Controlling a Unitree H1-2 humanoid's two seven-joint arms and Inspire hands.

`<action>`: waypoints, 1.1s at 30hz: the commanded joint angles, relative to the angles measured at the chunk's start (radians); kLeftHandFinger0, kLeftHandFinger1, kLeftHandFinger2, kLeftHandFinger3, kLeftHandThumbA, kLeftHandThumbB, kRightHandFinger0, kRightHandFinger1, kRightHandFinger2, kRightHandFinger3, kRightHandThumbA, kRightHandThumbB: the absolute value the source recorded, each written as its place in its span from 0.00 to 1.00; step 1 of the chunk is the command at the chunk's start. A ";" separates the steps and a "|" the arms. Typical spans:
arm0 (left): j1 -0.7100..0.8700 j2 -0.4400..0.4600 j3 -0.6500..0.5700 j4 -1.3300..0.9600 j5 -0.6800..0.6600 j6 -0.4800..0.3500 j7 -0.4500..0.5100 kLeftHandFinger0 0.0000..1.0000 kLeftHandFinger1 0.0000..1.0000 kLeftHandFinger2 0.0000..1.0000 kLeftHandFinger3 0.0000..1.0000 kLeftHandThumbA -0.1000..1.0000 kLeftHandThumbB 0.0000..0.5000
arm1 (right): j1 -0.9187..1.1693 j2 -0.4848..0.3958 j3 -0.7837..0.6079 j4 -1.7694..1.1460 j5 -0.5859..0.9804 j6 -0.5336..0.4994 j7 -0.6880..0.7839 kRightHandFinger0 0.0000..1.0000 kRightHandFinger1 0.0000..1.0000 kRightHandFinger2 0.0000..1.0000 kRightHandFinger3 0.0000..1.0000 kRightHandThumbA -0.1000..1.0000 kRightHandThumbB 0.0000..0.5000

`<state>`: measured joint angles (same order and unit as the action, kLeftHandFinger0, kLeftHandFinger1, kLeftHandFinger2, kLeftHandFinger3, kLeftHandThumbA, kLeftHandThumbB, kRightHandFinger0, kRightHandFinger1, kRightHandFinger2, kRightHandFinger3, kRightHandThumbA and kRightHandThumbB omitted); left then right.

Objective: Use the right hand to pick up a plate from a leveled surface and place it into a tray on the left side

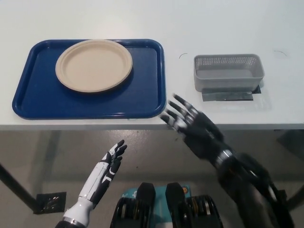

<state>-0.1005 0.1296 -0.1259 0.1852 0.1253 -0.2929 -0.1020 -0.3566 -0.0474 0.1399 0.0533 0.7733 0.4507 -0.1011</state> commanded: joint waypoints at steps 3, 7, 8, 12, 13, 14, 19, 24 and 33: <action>-0.022 0.005 -0.013 -0.019 0.008 -0.028 -0.015 1.00 1.00 1.00 1.00 1.00 0.46 | 0.343 -0.200 -0.045 -0.886 0.671 -0.082 0.148 1.00 1.00 1.00 1.00 1.00 0.99; -0.014 0.002 -0.013 -0.013 0.015 -0.036 -0.006 1.00 1.00 1.00 1.00 1.00 0.45 | 0.398 -0.221 -0.071 -0.894 0.681 -0.117 0.170 1.00 1.00 1.00 1.00 1.00 1.00; -0.013 0.001 -0.013 -0.013 0.014 -0.036 -0.006 1.00 1.00 1.00 1.00 1.00 0.44 | 0.412 -0.224 -0.086 -0.892 0.637 -0.125 0.191 1.00 1.00 1.00 1.00 1.00 1.00; -0.005 0.000 -0.011 -0.015 -0.002 -0.035 -0.012 1.00 1.00 1.00 1.00 1.00 0.41 | 0.439 -0.216 -0.134 -0.761 0.487 -0.125 0.298 1.00 1.00 1.00 1.00 1.00 1.00; -0.002 0.000 -0.011 -0.015 -0.003 -0.037 -0.013 1.00 1.00 1.00 1.00 1.00 0.41 | 0.445 -0.215 -0.135 -0.754 0.484 -0.123 0.300 1.00 1.00 1.00 1.00 1.00 1.00; 0.002 0.000 -0.014 -0.011 0.004 -0.050 -0.010 1.00 1.00 1.00 1.00 1.00 0.38 | 0.454 -0.211 -0.147 -0.694 0.437 -0.118 0.306 1.00 1.00 1.00 1.00 1.00 1.00; 0.031 -0.005 -0.018 -0.015 -0.004 -0.049 -0.009 1.00 1.00 1.00 1.00 1.00 0.40 | 0.450 -0.216 -0.118 -0.431 -0.015 -0.266 0.292 1.00 1.00 1.00 1.00 1.00 0.98; 0.037 -0.013 -0.016 -0.001 -0.005 -0.067 0.002 1.00 1.00 1.00 1.00 1.00 0.38 | 0.378 -0.281 0.023 -0.113 -0.669 -0.659 0.151 1.00 1.00 1.00 1.00 1.00 0.90; 0.082 -0.019 -0.011 -0.013 -0.016 -0.080 0.006 1.00 1.00 1.00 1.00 1.00 0.37 | 0.357 -0.300 0.086 -0.020 -0.775 -0.681 0.091 1.00 1.00 1.00 1.00 1.00 0.90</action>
<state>-0.0474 0.1185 -0.1369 0.2110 0.1261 -0.2857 -0.1013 0.0730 -0.2619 0.1037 -0.1494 0.6785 0.2627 0.0298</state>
